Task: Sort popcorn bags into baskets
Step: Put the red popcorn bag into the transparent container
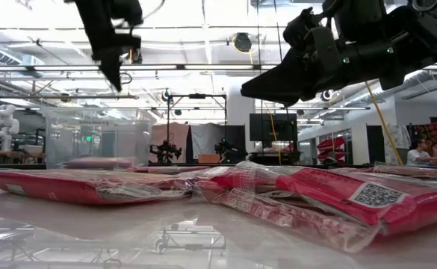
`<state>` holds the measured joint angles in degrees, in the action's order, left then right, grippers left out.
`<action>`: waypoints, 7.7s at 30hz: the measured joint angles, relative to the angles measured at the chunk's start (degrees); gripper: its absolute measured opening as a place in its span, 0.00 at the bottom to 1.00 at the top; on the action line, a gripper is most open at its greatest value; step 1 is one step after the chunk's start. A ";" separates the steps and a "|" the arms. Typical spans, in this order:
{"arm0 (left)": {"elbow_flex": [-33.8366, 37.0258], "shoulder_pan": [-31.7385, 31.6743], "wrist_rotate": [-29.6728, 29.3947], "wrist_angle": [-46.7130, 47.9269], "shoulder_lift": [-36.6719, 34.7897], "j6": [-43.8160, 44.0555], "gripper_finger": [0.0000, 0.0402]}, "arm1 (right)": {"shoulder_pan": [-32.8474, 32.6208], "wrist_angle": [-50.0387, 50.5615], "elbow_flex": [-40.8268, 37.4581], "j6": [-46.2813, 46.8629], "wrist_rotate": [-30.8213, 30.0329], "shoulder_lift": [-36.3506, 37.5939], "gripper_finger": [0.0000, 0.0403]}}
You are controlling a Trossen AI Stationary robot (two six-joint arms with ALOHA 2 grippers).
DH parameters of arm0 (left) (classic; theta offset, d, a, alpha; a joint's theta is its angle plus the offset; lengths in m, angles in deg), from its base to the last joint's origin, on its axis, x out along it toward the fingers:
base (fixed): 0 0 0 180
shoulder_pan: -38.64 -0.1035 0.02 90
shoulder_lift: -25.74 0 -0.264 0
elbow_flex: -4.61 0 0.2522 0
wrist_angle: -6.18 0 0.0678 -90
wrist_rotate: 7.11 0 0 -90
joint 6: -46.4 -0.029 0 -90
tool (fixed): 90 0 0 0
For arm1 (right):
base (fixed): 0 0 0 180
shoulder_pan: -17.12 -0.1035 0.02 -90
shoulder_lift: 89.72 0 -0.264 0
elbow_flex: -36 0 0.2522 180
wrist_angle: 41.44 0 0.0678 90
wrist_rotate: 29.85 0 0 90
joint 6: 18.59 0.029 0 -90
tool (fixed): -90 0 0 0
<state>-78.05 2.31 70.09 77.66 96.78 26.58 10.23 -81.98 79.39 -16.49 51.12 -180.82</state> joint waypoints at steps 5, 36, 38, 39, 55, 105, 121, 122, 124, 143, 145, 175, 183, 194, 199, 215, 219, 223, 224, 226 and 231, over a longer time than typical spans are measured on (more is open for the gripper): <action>2.96 9.78 2.71 -4.52 -4.73 5.70 0.08 | 0.02 0.22 0.02 3.67 -4.73 -0.01 0.28; 50.12 46.19 -1.61 -64.74 -7.53 38.13 0.50 | 4.13 9.01 11.32 3.13 -1.19 -6.41 0.36; 51.98 47.74 -3.22 -68.00 -6.69 38.38 0.57 | 4.10 6.08 11.32 2.96 -1.17 -7.96 0.36; 52.64 48.43 -4.09 -69.75 -6.00 38.36 0.60 | 4.10 5.13 11.32 2.58 -1.18 -8.65 0.36; 53.42 49.65 -10.34 -78.68 11.08 44.63 0.55 | 4.17 -1.16 11.28 -0.01 -1.23 -12.88 0.36; 53.29 42.14 -4.83 -100.51 2.90 -35.54 0.01 | 17.25 24.85 21.05 3.54 15.50 -1.17 0.41; 52.80 39.27 3.44 -102.41 0.79 -43.52 0.01 | 30.24 32.42 30.07 -4.26 46.94 -10.05 0.61; 52.66 39.21 3.52 -102.37 0.79 -43.52 0.01 | 30.33 32.35 30.49 -4.20 47.89 -11.18 0.61; 52.12 39.06 3.52 -102.12 0.79 -43.53 0.01 | 30.34 32.43 32.35 -4.58 49.49 -13.96 0.61; 51.63 38.93 -1.29 -97.95 0.81 -43.98 0.01 | 30.94 46.02 42.29 -14.49 65.22 -26.29 0.42; 51.63 38.93 -2.80 -97.80 0.81 -43.84 0.01 | 30.97 46.33 42.29 -14.76 65.38 -26.23 0.35; 51.60 41.36 -26.25 -89.15 -18.41 13.61 0.36 | 19.55 65.37 39.26 -12.08 14.62 -5.62 0.04; 51.60 39.49 -13.96 -85.88 -19.16 26.27 0.40 | 12.95 61.87 37.18 -9.41 7.44 -5.64 0.05; 47.96 38.16 -1.83 -88.12 -13.19 28.56 0.71 | 10.90 60.77 37.18 -8.56 4.36 -5.69 0.05; 39.77 36.02 2.02 -77.19 -6.91 26.01 0.73 | 10.36 59.78 37.18 -8.65 4.52 -7.14 0.05; 29.92 31.64 10.43 -60.76 6.67 22.59 0.49 | 9.24 58.81 37.22 -8.51 2.78 -10.04 0.05; 29.92 30.96 11.55 -61.06 8.66 21.73 0.38 | 9.24 58.60 37.22 -8.53 2.93 -10.04 0.05; 29.94 30.66 14.11 -61.84 10.29 19.83 0.27 | 9.19 58.43 37.18 -8.58 3.16 -10.04 0.05; 29.94 30.64 14.15 -61.92 10.44 19.67 0.25 | 9.17 58.37 37.18 -8.58 3.17 -10.06 0.05; 29.94 30.62 14.10 -62.21 10.39 19.62 0.19 | 9.20 58.36 37.18 -8.56 3.25 -10.06 0.05; 29.94 30.62 14.18 -62.22 10.33 16.91 0.04 | 9.09 58.36 37.18 -8.21 3.18 -10.06 0.05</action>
<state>-48.11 32.93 84.27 15.44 107.11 43.49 19.32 -23.62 116.57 -24.70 54.30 -190.88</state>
